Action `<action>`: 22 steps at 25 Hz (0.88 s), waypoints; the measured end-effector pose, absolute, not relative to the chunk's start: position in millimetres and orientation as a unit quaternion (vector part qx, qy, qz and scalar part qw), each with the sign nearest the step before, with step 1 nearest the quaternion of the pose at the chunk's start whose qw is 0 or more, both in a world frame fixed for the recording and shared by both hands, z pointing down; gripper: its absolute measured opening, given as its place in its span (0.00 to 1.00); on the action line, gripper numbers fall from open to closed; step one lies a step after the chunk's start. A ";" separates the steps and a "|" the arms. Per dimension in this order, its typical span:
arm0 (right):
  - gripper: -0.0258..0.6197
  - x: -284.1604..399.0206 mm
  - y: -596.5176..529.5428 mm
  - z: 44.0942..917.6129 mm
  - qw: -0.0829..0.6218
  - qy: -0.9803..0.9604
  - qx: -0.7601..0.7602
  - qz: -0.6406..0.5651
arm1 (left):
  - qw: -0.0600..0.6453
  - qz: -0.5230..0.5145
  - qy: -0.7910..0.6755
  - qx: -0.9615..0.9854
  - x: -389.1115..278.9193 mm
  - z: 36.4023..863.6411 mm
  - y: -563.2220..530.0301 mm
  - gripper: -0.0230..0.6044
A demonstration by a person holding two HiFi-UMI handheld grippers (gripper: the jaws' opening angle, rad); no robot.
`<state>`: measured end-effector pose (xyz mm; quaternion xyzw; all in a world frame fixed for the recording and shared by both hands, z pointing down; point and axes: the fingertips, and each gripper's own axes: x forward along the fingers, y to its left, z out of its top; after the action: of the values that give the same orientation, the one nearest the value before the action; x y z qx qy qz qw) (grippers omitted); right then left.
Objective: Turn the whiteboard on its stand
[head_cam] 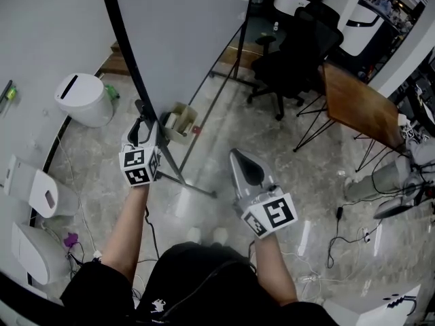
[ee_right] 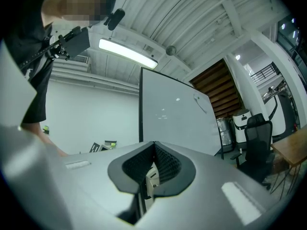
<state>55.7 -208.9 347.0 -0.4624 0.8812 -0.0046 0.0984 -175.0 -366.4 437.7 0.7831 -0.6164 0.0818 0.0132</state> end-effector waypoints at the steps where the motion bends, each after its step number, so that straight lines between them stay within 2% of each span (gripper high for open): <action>1: 0.05 56.4 -208.3 346.2 0.099 0.881 -0.462 -0.003 | 0.016 0.079 -0.619 0.781 -175.2 438.4 -361.9 0.38; 5: 0.05 60.2 -203.8 344.4 0.102 0.880 -0.464 0.001 | 0.029 0.056 -0.622 0.780 -170.2 436.0 -339.8 0.37; 11: 0.05 72.0 -198.6 345.5 0.099 0.875 -0.475 0.003 | 0.034 0.026 -0.584 0.811 -126.8 423.7 -312.1 0.26; 22: 0.05 86.2 -191.3 347.5 0.087 0.862 -0.499 0.008 | 0.027 -0.007 -0.482 0.876 -31.3 393.5 -286.5 0.11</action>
<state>86.2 -191.3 347.5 -0.4993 0.8620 0.0076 0.0866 -31.3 -286.5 393.5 0.8758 -0.4820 -0.0068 0.0267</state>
